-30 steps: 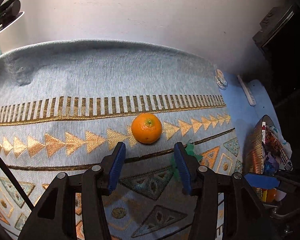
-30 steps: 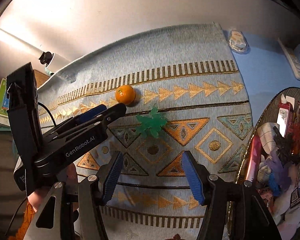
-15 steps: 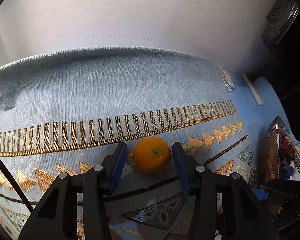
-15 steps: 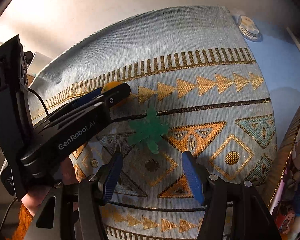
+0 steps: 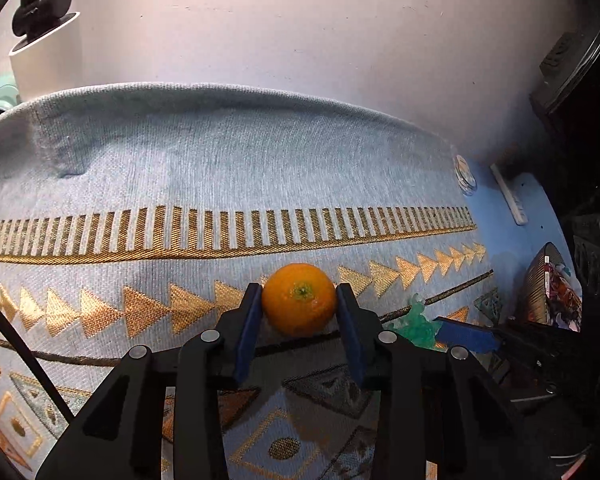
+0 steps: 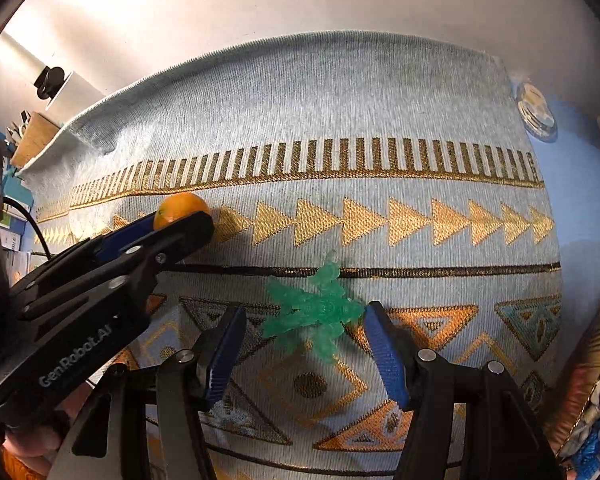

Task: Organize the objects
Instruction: 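Grasp the last orange with the left gripper while the right grasps the green star toy, then carry the orange and green star toy over the wicker basket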

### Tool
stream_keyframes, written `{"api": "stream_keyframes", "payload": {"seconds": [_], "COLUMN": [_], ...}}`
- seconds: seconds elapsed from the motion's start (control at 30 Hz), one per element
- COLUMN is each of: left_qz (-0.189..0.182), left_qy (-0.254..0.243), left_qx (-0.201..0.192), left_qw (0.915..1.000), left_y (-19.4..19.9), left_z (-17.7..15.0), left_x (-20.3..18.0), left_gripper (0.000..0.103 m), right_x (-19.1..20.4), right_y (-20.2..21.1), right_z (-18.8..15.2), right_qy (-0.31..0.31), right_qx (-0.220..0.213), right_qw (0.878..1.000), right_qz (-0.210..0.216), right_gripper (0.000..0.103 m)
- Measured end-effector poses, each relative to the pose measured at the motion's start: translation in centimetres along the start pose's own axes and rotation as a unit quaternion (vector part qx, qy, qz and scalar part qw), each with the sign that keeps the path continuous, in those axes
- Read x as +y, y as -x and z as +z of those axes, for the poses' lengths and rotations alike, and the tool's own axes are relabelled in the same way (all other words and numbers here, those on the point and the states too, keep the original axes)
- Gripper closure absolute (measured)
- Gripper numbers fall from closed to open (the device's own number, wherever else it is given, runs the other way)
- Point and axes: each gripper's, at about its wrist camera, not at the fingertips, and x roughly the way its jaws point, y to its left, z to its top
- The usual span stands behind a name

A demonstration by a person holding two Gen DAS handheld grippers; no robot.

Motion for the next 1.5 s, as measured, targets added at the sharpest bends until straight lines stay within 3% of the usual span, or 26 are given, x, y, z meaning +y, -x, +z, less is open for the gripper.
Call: {"api": "stream_keyframes", "payload": {"seconds": [0.07,0.13,0.27,0.47,0.73,0.9,1.1,1.3,1.5], "left_qz": [0.004,0.010,0.011,0.009,-0.001,-0.021,-0.046,-0.058,-0.059], "left_qy": [0.005,0.007,0.009,0.001,-0.023,-0.036,-0.069,-0.103,-0.092], "left_qx": [-0.001,-0.004,-0.012,-0.029,-0.085,-0.102,-0.095,-0.075,-0.038], "left_qw": [1.0000,0.9999,0.9998,0.9995,0.9962,0.9939,0.9920,0.9902,0.9933], "left_y": [0.3,0.7,1.9,5.0,11.4,13.7,13.4,12.3,10.8], "left_z": [-0.1,-0.3,-0.5,-1.2,-2.4,-3.1,-4.1,-6.4,-9.7], "left_x": [0.2,0.3,-0.2,-2.4,-8.0,-13.0,-20.1,-26.2,-28.6], "left_gripper": [0.069,0.069,0.069,0.069,0.069,0.069,0.069,0.069,0.069], "right_x": [0.5,1.2,1.1,0.3,-1.8,-5.7,-12.4,-20.7,-26.0], "right_y": [-0.1,-0.3,0.8,5.2,13.1,18.0,23.4,26.3,27.1], "right_z": [-0.1,-0.2,-0.8,-2.3,-5.6,-7.8,-11.4,-15.3,-17.2], "right_qy": [0.020,0.041,0.042,0.047,0.047,0.033,-0.007,-0.070,-0.095], "right_qx": [-0.013,-0.020,-0.024,-0.046,-0.100,-0.134,-0.167,-0.164,-0.148], "right_qw": [1.000,0.998,0.999,0.998,0.994,0.990,0.986,0.983,0.984], "right_qz": [-0.016,-0.038,-0.020,-0.011,0.006,0.014,-0.008,-0.030,-0.028], "right_gripper": [0.044,0.054,0.055,0.054,0.054,0.054,0.054,0.054,0.054]}}
